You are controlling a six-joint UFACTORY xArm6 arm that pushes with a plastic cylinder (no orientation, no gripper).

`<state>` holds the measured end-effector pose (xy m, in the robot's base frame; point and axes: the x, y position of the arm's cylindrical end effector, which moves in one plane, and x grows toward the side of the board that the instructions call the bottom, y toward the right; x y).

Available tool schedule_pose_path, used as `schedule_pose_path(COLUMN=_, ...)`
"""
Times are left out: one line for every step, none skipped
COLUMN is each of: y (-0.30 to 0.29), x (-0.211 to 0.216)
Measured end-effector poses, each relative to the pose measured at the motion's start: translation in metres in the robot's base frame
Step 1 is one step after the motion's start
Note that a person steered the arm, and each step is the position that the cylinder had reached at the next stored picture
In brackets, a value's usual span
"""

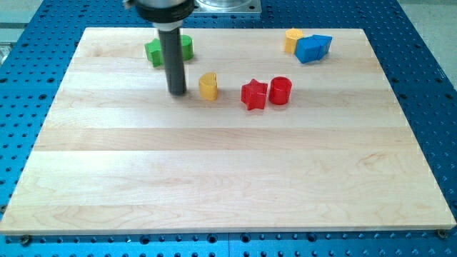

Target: Place the red star horizontally to the red circle

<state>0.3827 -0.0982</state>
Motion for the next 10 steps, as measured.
schedule_pose_path(y=0.020, x=0.018)
schedule_pose_path(y=0.074, x=-0.022)
schedule_pose_path(y=0.127, x=-0.046)
schedule_pose_path(y=0.136, x=-0.020)
schedule_pose_path(y=0.180, x=-0.022)
schedule_pose_path(y=0.218, x=-0.054)
schedule_pose_path(y=0.217, x=-0.100)
schedule_pose_path(y=0.208, x=-0.036)
schedule_pose_path(y=0.177, x=0.002)
schedule_pose_path(y=0.150, x=-0.013)
